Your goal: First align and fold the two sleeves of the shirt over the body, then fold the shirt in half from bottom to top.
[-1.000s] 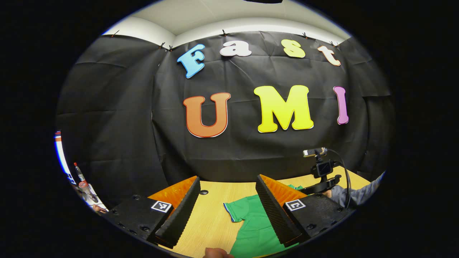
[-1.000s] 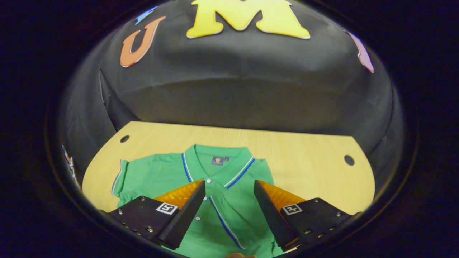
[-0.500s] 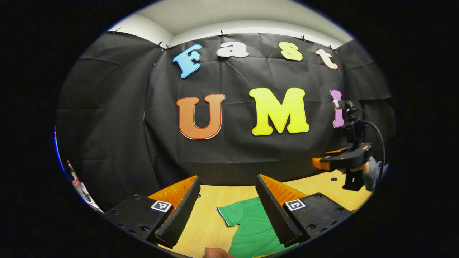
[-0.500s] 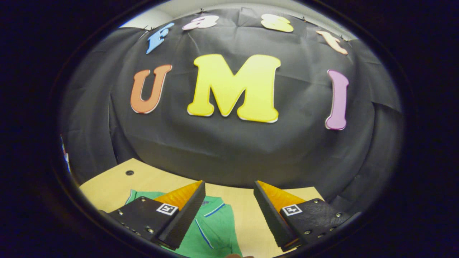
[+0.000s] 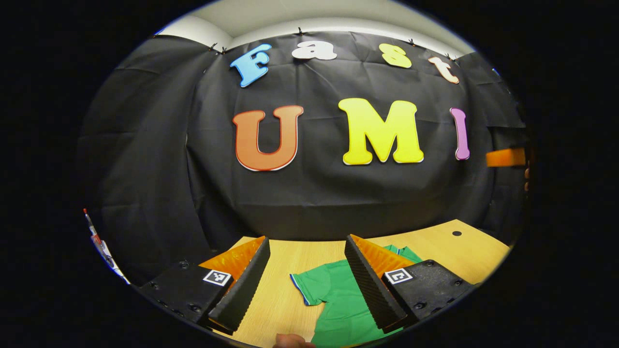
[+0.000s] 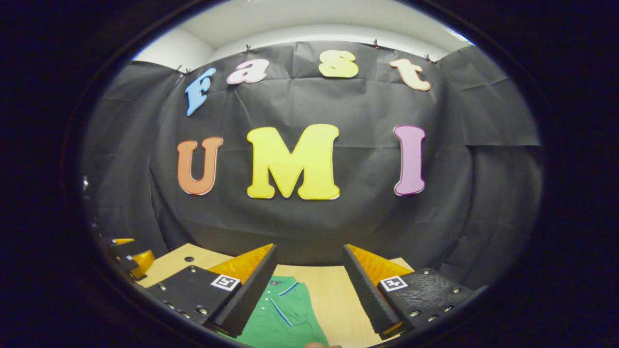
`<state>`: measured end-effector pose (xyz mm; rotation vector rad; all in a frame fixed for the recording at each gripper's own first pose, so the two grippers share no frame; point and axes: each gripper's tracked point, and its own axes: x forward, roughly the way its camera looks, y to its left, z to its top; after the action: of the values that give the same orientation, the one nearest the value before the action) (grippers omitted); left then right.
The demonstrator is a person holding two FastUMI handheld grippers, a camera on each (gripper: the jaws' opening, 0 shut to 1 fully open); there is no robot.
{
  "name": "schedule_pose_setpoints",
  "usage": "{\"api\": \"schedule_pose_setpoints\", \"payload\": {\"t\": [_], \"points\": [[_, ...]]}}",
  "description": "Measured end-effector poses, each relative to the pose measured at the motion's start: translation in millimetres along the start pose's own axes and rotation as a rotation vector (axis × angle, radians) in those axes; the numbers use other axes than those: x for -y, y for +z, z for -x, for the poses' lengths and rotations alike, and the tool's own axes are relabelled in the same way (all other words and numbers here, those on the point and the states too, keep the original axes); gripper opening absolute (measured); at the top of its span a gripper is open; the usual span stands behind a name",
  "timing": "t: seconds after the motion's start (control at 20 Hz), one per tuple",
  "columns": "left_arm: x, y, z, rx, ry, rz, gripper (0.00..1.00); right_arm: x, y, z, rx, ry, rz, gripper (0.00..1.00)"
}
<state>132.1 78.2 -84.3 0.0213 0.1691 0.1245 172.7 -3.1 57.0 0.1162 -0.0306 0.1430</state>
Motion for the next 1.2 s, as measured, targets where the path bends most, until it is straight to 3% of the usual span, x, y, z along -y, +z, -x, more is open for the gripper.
{"api": "schedule_pose_setpoints", "payload": {"t": [0.15,0.3,0.4,0.75,1.0,1.2], "points": [[-9,-24,-29,-0.047,0.033,0.01,0.96,1,-7,29,-0.002,0.0,-0.005,0.89],[-13,-41,-63,-0.069,0.053,0.003,0.99,10,-13,50,-0.005,-0.016,0.059,0.89],[-11,-58,-87,-0.119,0.048,0.014,0.99,8,-14,47,-0.025,-0.025,0.08,0.9],[-22,-147,-159,-0.443,0.114,0.136,0.99,10,-12,52,-0.046,-0.049,0.089,0.9],[-33,-200,-181,-0.7,0.15,0.157,0.99,11,-14,51,-0.073,-0.056,0.097,0.89],[-32,-212,-196,-0.759,0.152,0.164,0.99,11,-16,50,-0.108,-0.052,0.122,0.9]]}}
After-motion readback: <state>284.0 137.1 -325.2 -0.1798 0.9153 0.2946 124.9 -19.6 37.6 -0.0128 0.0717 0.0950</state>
